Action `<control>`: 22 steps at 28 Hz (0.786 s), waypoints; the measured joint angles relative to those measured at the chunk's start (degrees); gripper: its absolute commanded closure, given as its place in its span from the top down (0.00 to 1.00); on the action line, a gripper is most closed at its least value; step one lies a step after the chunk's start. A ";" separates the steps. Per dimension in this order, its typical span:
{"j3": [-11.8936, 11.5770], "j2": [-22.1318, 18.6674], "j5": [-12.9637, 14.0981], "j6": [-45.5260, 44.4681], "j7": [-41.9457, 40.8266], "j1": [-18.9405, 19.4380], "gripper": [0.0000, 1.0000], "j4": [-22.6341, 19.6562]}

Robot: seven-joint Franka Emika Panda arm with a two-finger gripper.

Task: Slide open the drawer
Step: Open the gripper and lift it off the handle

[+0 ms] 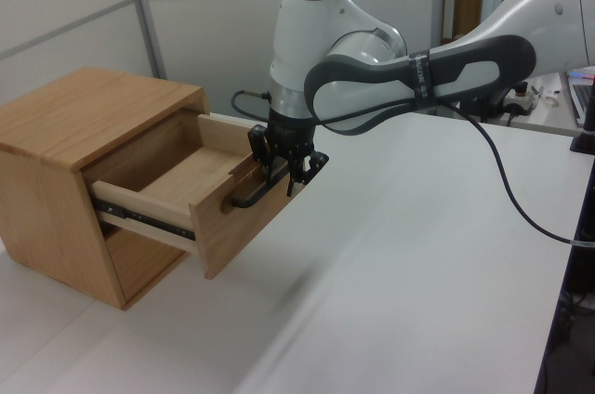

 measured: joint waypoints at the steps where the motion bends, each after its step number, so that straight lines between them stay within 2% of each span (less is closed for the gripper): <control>1: 0.01 -0.02 0.01 -0.02 -0.07 0.01 1.00 0.23; 13: 0.04 -0.10 0.06 -0.64 -3.53 0.19 1.00 1.10; 18: 0.15 -0.15 0.37 -3.65 -10.08 0.24 1.00 2.60; 22: 0.17 -0.22 2.17 -7.33 -19.58 0.25 1.00 4.84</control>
